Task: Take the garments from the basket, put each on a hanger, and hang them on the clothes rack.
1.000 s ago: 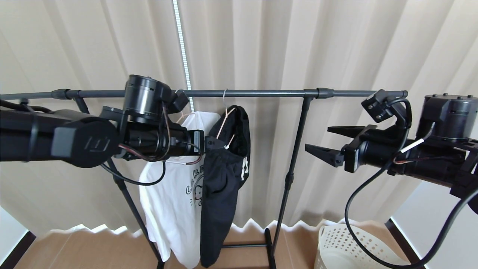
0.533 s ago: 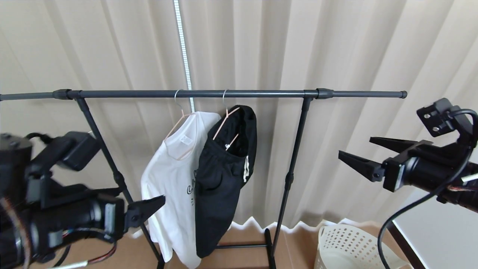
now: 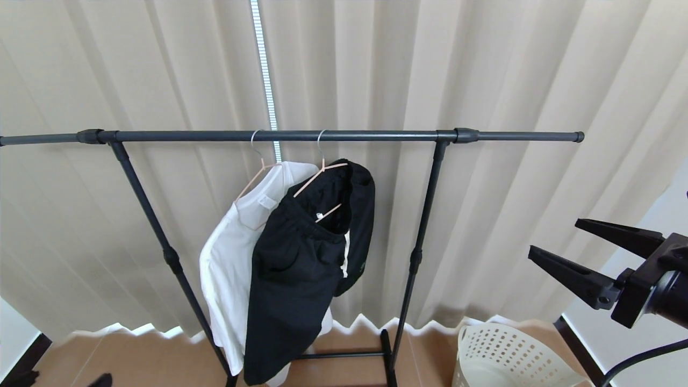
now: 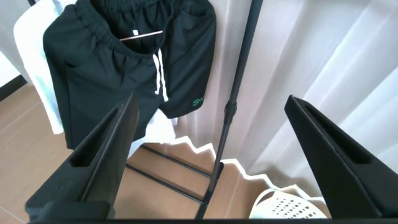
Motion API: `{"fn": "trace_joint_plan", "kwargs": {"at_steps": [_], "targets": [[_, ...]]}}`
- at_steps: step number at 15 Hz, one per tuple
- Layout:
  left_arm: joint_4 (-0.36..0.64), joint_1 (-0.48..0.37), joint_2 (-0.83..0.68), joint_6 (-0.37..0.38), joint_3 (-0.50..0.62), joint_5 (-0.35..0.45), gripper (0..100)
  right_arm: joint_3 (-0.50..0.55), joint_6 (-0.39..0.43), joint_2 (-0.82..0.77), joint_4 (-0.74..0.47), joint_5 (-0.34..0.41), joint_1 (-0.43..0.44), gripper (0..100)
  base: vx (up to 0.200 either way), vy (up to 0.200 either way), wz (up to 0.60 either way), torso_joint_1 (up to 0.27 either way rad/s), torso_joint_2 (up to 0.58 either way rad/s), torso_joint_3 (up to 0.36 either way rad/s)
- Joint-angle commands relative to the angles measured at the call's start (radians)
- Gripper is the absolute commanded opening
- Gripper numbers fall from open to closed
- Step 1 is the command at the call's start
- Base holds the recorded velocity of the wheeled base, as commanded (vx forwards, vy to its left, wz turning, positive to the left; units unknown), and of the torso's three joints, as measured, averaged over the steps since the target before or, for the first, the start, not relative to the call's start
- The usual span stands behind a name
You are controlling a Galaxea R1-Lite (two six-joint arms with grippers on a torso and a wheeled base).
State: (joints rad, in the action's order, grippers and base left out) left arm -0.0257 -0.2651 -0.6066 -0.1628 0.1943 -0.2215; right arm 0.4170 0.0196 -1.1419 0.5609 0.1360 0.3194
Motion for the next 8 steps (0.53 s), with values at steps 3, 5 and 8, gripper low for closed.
{"fn": "trace_joint_plan", "kwargs": {"at_steps": [3,5,8], "targets": [[0.102,0.293,0.492,0.157,-0.142,0.272,100,-0.009,-0.001,0.005,0.004,0.002,0.006,100,0.000,0.000,0.00,0.000,0.00,0.000],[0.109,0.268,0.545,0.164,-0.156,0.307,100,-0.027,0.000,0.047,-0.004,0.001,0.006,100,0.000,0.000,0.00,0.000,0.00,0.000],[0.109,0.219,0.548,0.163,-0.156,0.347,100,-0.081,0.002,0.166,-0.012,-0.030,0.006,100,0.000,0.000,0.00,0.000,0.00,0.000]]}}
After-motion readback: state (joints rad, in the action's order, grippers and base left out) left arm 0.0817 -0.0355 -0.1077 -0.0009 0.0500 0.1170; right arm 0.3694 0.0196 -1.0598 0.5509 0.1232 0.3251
